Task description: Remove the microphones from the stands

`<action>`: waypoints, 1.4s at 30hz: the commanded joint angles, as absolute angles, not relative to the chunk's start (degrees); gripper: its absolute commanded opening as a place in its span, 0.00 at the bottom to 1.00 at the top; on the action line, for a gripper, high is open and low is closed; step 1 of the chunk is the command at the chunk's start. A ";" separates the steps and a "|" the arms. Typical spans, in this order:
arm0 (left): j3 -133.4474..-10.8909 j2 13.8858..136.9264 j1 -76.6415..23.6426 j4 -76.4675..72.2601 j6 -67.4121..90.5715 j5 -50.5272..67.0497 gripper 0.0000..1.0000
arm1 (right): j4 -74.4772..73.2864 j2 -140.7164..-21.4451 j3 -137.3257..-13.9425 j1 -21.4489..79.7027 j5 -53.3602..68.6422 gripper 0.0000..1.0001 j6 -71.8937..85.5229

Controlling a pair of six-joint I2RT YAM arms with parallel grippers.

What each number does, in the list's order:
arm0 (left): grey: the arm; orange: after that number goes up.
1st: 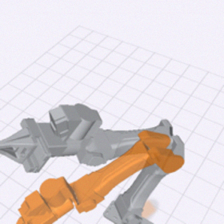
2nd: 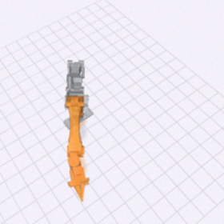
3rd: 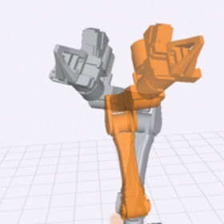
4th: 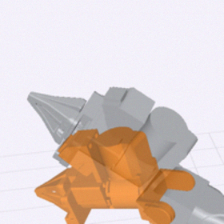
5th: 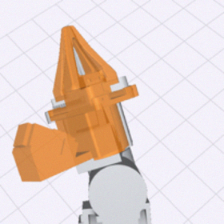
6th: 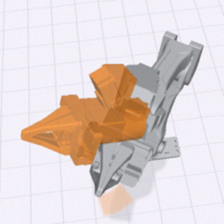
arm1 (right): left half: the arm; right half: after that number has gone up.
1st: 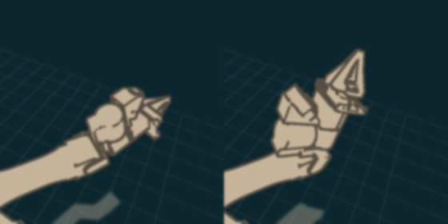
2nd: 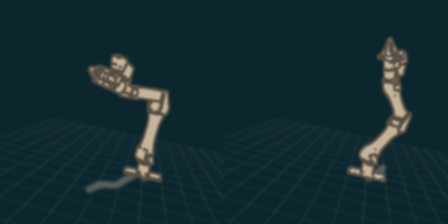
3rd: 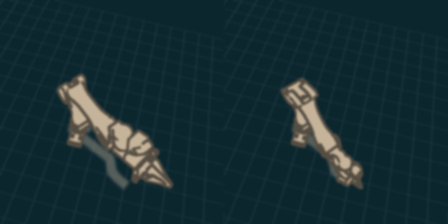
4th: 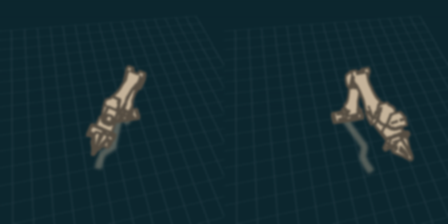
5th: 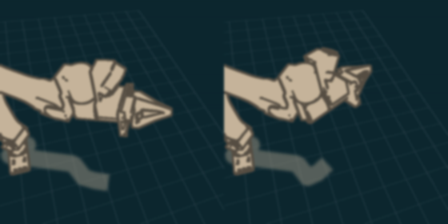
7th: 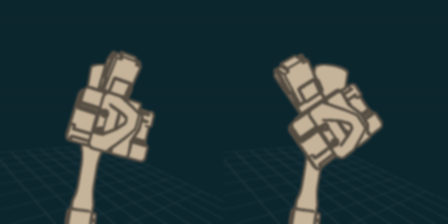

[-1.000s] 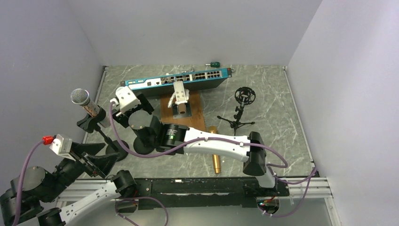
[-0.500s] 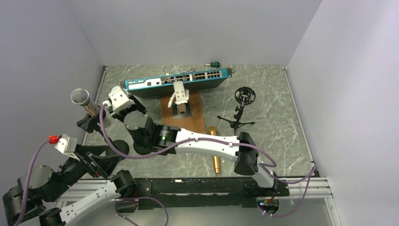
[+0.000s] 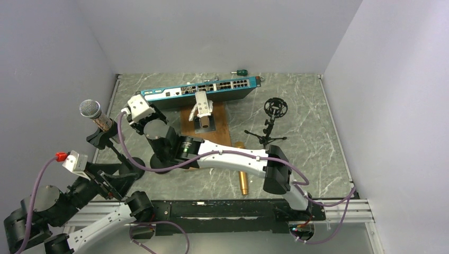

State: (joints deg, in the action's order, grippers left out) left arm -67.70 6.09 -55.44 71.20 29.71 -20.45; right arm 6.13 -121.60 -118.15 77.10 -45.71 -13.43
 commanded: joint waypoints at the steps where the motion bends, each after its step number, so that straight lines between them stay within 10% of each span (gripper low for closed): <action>1: -67.01 6.99 -55.47 70.85 31.11 -21.66 0.98 | 7.38 -118.00 -117.14 76.92 -42.90 0.30 -13.88; 6: -64.42 7.19 -55.48 68.65 32.16 -22.41 0.99 | 5.19 -114.72 -114.70 76.90 -35.40 0.00 -13.79; 19: -59.79 13.10 -55.50 55.65 22.19 -32.69 0.96 | -2.84 -107.92 -110.48 75.40 -16.13 0.00 -10.32; 35: -58.05 19.97 -55.46 47.58 13.95 -36.32 0.63 | -4.61 -109.00 -112.25 75.26 -14.73 0.00 -8.66; 42: -58.49 23.86 -55.49 49.53 14.64 -36.62 0.70 | -4.36 -108.82 -111.94 75.25 -14.28 0.00 -8.37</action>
State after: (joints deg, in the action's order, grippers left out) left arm -58.13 21.10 -55.44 51.24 15.40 -36.49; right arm -4.82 -111.33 -110.30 74.83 -16.34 -9.85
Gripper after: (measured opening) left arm 0.679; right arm 0.427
